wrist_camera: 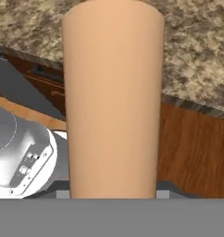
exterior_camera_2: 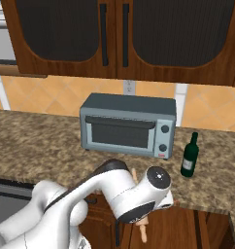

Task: Pick the rolling pin from the drawer and place it on the counter.

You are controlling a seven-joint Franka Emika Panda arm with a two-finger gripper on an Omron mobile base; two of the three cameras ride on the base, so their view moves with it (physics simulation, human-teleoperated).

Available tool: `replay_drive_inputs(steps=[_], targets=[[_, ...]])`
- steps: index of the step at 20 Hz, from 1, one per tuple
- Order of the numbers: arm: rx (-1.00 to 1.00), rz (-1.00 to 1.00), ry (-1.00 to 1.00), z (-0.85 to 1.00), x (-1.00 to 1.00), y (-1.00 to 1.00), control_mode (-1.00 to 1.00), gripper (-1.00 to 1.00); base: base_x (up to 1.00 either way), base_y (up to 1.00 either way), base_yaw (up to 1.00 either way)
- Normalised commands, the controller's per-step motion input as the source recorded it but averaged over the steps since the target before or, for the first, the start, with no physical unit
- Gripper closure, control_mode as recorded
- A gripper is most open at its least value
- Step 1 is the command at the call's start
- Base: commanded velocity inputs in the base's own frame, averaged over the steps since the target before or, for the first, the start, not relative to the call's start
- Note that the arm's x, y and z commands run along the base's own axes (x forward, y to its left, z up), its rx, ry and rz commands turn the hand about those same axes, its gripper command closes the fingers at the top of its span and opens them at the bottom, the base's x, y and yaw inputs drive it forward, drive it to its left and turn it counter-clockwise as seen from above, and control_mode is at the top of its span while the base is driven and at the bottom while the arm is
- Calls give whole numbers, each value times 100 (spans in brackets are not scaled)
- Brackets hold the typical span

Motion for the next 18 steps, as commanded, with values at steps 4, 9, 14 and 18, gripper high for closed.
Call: replay_drive_inputs(steps=[4,9,14,18], targets=[[-4,56,-6,5,84,35,-100,100,0,0,0],[-17,20,-1,5,51,49,-100,100,0,0,0],[-18,2,0,-17,86,44,-100,100,0,0,0],[-9,0,-1,-7,92,12,-100,100,0,0,0]])
